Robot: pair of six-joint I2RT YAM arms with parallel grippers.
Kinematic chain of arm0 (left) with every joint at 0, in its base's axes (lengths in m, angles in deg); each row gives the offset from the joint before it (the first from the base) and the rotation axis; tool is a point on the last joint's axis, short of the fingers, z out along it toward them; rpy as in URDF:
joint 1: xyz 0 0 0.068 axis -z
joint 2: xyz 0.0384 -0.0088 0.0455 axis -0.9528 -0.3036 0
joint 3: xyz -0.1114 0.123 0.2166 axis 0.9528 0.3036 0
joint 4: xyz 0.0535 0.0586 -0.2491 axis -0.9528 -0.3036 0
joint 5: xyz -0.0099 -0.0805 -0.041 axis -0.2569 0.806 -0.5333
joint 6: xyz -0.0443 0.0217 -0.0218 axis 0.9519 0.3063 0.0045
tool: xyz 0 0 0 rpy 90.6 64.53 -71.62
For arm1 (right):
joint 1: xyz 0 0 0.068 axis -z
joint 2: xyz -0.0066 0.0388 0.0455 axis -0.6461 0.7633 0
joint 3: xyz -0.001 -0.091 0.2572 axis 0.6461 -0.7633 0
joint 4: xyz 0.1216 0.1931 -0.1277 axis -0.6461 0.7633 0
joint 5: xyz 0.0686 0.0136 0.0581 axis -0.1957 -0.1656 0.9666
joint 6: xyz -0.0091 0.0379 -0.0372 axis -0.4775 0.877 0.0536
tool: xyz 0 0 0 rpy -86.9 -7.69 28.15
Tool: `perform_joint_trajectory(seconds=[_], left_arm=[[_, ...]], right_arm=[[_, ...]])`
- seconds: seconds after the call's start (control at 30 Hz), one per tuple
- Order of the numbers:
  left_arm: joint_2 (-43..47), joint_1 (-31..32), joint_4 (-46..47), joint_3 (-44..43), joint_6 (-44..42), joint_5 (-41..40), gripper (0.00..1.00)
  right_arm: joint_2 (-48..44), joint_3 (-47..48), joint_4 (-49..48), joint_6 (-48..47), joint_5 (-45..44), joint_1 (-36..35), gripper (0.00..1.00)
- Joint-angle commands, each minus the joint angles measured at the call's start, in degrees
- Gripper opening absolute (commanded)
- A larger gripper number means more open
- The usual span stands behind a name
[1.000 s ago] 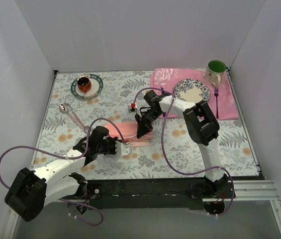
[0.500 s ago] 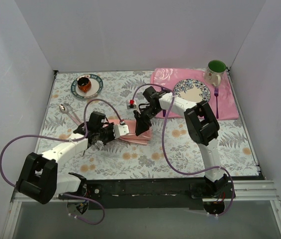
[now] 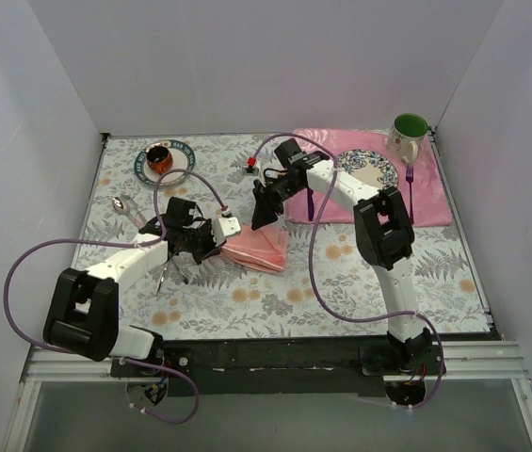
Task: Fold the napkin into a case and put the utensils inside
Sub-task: Pick up the 2/3-rectangle-folded napkin from the folded napkin, then fold the 2/3-rectangle-folded napkin into the folded napkin.
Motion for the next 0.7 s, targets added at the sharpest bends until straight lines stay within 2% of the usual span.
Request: perform_joint_trajectory(seconds=[0.0, 0.07, 0.17, 0.67], left_arm=[[-1.4, -1.1, -1.4, -3.8, 1.9, 3.0, 0.00], [-2.7, -2.0, -1.9, -5.0, 2.9, 3.6, 0.00], [-5.0, -3.2, -2.8, -7.5, 4.4, 4.6, 0.00], [-16.8, -5.6, -3.6, -18.8, 13.9, 8.3, 0.00]], right_arm=[[3.9, 2.8, -4.0, 7.9, -2.3, -0.4, 0.41], [5.9, 3.7, -3.0, 7.1, -4.0, -0.5, 0.33], [7.7, 3.3, -2.0, 6.1, -5.5, -0.6, 0.28], [9.5, 2.1, 0.2, 0.0, -7.8, -0.7, 0.26]])
